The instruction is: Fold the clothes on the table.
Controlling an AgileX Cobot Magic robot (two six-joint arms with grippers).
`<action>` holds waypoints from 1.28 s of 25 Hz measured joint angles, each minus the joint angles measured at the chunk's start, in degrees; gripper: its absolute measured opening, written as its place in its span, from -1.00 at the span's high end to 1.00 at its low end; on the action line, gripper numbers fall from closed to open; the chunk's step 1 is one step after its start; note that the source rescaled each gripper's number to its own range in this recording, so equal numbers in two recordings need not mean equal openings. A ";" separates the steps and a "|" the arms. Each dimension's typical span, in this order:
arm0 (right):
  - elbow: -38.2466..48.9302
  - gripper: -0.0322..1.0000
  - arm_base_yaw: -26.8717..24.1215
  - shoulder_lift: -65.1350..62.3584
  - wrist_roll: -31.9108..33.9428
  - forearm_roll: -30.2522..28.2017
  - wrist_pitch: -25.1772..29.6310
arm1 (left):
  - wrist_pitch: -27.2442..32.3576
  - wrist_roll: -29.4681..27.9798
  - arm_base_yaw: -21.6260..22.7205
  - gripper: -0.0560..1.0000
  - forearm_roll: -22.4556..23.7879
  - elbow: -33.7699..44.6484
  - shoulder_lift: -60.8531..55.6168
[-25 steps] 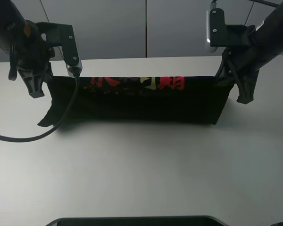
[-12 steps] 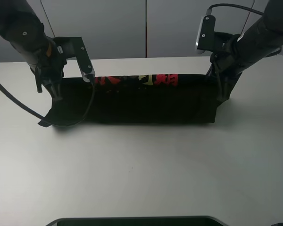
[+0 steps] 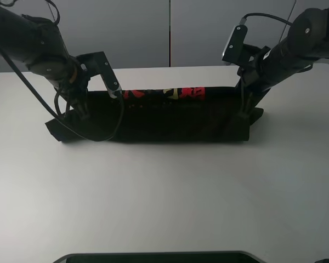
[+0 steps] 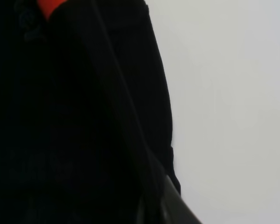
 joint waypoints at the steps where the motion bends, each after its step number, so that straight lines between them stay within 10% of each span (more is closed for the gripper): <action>1: 0.00 0.94 0.00 0.29 0.14 0.00 -0.11 | -0.51 -1.22 0.32 0.87 0.35 0.00 0.70; 10: 0.00 0.86 0.00 2.29 5.05 -0.09 -3.77 | -6.01 -7.93 3.02 0.57 3.34 0.00 2.08; 13: 0.00 0.32 0.00 2.29 6.93 -0.20 -4.99 | -6.92 -9.66 3.02 0.16 3.61 0.00 2.08; 16: 0.00 -0.67 -0.10 2.29 9.69 -0.20 -6.17 | -6.50 -12.51 3.02 -0.35 3.66 0.00 2.08; 20: 0.00 -0.98 -0.10 2.29 15.80 -0.20 -7.07 | -4.38 -19.80 3.02 -0.74 3.10 0.00 2.08; 32: -7.92 -0.99 -0.10 1.94 45.87 -4.47 13.86 | 11.58 -2.90 3.26 -0.78 -29.67 -9.35 2.19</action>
